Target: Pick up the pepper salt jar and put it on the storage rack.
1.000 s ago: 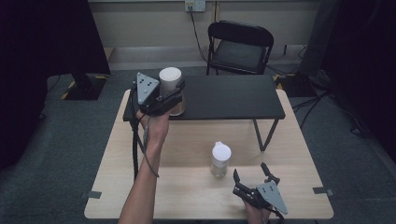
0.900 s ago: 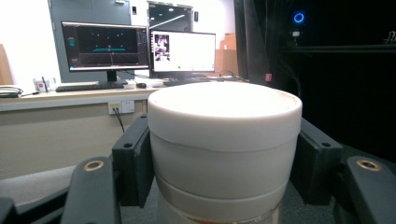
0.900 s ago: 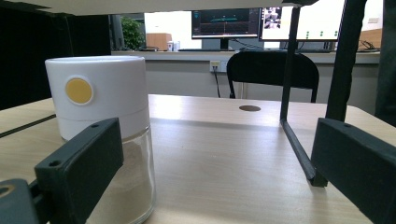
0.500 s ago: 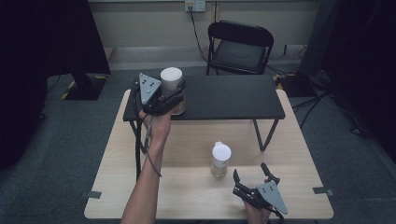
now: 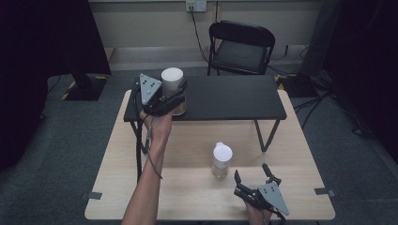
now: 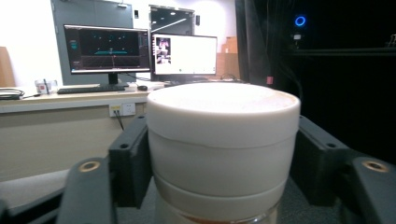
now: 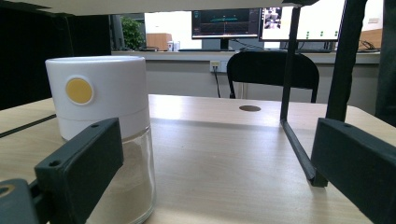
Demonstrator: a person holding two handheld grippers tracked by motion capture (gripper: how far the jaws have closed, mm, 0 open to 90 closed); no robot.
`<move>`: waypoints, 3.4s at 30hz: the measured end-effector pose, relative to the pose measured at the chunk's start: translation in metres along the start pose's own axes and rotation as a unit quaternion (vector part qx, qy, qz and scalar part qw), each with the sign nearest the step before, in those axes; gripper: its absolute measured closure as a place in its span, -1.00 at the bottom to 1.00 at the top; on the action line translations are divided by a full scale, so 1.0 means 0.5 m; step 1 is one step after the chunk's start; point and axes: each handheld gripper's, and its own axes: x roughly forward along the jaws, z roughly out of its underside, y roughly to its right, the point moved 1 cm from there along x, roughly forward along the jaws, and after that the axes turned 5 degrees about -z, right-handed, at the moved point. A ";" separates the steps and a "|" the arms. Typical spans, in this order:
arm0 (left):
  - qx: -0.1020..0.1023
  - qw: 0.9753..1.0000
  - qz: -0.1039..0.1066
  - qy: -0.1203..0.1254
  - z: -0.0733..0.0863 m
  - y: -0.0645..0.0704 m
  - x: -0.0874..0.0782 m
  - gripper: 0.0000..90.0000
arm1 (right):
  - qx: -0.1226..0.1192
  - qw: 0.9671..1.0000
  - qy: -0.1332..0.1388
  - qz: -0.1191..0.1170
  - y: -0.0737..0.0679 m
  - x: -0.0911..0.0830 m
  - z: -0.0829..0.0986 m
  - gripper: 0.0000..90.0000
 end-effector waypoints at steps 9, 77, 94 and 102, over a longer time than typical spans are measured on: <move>-0.014 1.000 -0.006 -0.012 -0.003 0.004 -0.001 -0.97 | 0.000 1.000 0.000 0.000 0.000 0.000 0.000 -0.97; -0.005 0.999 -0.003 0.047 0.117 -0.029 -0.216 -1.00 | 0.000 1.000 0.000 0.003 -0.002 0.000 0.000 -0.97; -0.009 0.999 -0.014 0.032 0.187 -0.019 -0.258 -1.00 | 0.000 1.000 0.000 0.003 -0.002 0.000 0.000 -0.97; -0.011 0.999 -0.025 0.026 0.229 -0.006 -0.272 -0.99 | 0.000 1.000 0.000 0.003 -0.002 0.000 0.000 -0.97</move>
